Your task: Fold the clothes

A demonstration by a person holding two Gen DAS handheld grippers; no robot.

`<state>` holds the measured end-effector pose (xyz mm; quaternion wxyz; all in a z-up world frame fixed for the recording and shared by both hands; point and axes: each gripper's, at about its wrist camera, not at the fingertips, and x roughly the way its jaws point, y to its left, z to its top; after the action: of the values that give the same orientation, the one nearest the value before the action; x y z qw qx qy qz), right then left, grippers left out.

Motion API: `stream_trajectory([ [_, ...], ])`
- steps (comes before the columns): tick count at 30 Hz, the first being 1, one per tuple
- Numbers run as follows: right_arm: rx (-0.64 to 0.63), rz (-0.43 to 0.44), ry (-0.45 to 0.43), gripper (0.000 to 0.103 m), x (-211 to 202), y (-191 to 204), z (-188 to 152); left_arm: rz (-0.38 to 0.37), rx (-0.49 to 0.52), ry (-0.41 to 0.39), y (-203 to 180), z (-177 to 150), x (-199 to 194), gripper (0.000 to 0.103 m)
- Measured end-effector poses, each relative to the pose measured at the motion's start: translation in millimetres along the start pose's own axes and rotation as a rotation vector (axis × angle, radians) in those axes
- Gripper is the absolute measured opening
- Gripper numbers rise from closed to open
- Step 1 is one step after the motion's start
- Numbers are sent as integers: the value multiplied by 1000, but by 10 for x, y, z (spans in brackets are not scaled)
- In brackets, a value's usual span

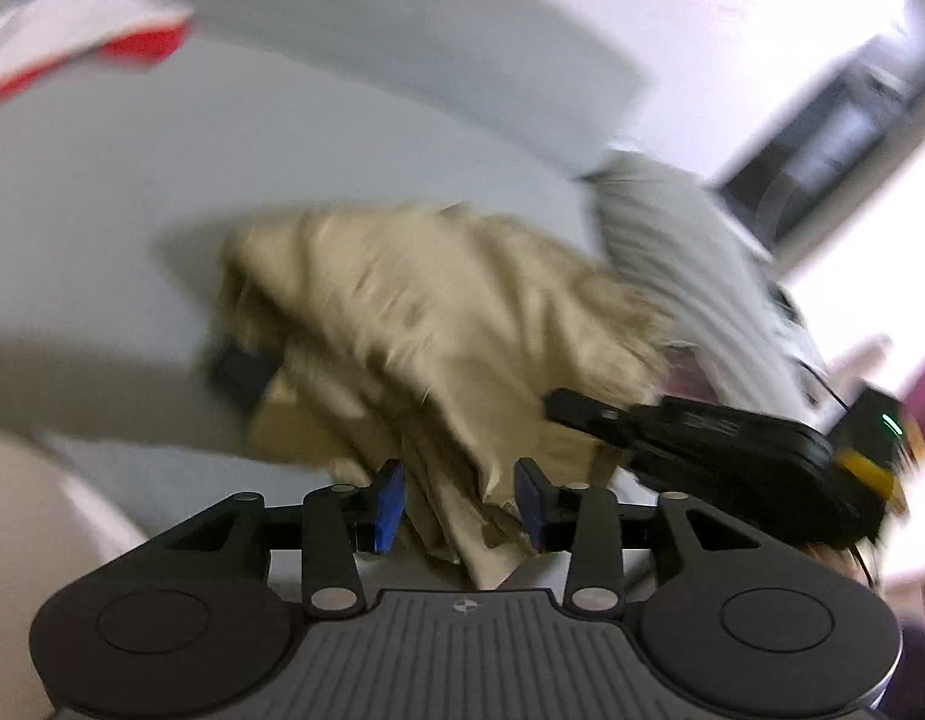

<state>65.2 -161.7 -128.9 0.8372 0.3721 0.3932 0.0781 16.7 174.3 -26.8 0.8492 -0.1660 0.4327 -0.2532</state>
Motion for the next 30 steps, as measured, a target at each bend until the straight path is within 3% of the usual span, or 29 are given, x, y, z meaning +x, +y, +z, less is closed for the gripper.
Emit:
stream_trajectory([
  [2,-45,-32,-1,8,-122,33,79,-51,8,-16,12,45,-169,44],
  [5,-45,-72,27,8,-276,-76,212,-46,-17,-84,101,137,-290,65],
  [6,-31,-83,47,8,-296,-134,254,-18,-28,-108,134,187,-276,71],
  [9,21,-70,83,10,-165,-285,272,87,-50,-135,170,376,-46,75],
  [11,46,-52,84,9,-121,-390,239,108,-45,-122,167,502,192,77],
  [17,33,-34,78,9,-126,-468,192,72,-35,53,208,631,810,78],
  [19,42,-24,76,9,-172,-538,173,55,-67,94,291,592,913,69],
  [21,62,-12,77,9,-207,-616,154,37,-103,133,380,547,1006,41],
  [25,104,-19,87,9,-258,-650,205,30,-140,52,274,417,726,21],
  [28,-154,-126,14,7,-254,-219,277,52,-229,-40,213,179,426,18],
  [30,-301,-151,-26,7,-198,72,367,74,-292,-89,262,-50,306,19],
])
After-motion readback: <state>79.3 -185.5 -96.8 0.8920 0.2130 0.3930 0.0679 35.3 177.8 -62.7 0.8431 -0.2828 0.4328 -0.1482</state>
